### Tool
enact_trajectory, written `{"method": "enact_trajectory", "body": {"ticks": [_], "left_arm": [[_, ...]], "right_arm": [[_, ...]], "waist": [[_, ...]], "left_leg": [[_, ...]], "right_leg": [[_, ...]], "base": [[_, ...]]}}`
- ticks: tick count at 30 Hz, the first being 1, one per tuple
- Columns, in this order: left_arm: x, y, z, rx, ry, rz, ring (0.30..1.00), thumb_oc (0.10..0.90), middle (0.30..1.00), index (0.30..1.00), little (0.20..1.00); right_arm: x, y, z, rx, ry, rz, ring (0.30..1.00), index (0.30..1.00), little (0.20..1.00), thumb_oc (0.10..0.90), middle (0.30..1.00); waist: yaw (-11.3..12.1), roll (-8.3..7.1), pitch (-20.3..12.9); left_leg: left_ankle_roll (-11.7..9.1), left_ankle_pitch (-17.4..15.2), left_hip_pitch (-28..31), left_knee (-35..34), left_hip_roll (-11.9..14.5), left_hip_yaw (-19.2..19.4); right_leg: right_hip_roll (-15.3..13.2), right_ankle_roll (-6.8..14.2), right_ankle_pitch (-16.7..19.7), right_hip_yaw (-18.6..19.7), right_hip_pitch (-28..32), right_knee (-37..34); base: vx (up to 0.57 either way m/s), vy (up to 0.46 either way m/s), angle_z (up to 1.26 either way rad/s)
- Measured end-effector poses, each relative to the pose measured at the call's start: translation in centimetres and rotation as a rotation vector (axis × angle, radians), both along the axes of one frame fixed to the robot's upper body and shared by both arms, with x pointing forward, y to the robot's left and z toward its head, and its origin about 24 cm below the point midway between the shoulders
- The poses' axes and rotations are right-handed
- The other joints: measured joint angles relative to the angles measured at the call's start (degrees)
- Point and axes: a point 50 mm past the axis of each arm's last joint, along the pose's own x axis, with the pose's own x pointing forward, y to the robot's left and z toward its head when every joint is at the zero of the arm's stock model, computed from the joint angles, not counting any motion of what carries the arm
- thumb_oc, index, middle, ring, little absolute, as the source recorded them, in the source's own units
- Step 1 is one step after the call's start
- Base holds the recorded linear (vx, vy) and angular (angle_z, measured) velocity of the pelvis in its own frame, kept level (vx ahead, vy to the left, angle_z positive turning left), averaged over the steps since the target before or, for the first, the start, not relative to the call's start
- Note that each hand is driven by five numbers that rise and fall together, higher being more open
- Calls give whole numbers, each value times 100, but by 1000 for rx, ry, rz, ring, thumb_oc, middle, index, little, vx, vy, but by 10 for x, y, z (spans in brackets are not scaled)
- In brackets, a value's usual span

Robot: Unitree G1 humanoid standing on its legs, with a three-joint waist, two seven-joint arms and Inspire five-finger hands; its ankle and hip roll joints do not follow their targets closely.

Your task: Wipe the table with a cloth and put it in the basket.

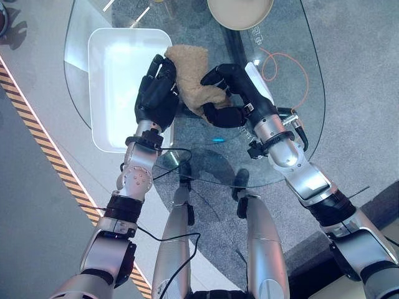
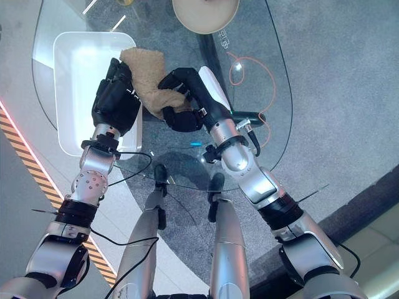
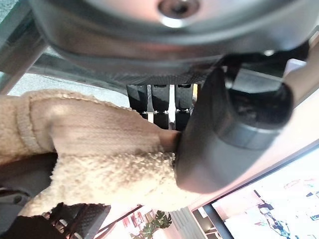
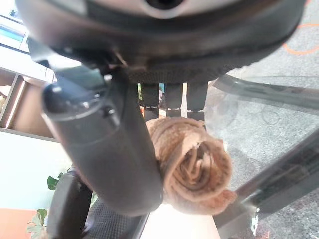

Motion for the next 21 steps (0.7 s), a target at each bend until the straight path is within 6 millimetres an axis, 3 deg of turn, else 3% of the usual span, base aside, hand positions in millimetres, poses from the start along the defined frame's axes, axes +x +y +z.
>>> {"method": "enact_trajectory", "body": {"ticks": [10,11,12,13,21], "left_arm": [[0,0,0,2,-1,0,300,100,300,300,200],[0,0,0,2,-1,0,359,169,359,359,269],[0,0,0,2,-1,0,608,460,608,608,560],[0,0,0,3,0,0,900,800,900,900,900],[-1,-13,-5,54,13,-44,900,800,900,900,900]], "right_arm": [[0,-1,0,-1,3,-6,300,300,200,100,300],[0,-1,0,-1,3,-6,300,300,200,100,300],[0,-1,0,-1,3,-6,300,300,200,100,300],[1,-1,0,-2,3,-7,300,300,200,100,300],[10,-17,-2,6,34,-105,300,300,200,100,300]], "waist": [[-15,0,0],[-15,0,0],[-15,0,0],[-13,0,0],[40,0,0]], "left_leg": [[0,0,-6,-1,0,0],[0,0,-6,-1,0,0],[0,1,-6,-1,0,-1],[0,1,-7,0,0,0],[-1,0,-18,1,-1,-3]], "right_leg": [[0,0,0,-1,-3,-4],[0,0,0,-1,-3,-4],[0,0,1,-1,-3,-4],[0,0,0,-2,-3,-3],[-3,1,0,-11,-7,-5]], "base": [[0,0,0],[0,0,0],[0,0,0],[0,0,0],[0,0,0]]}}
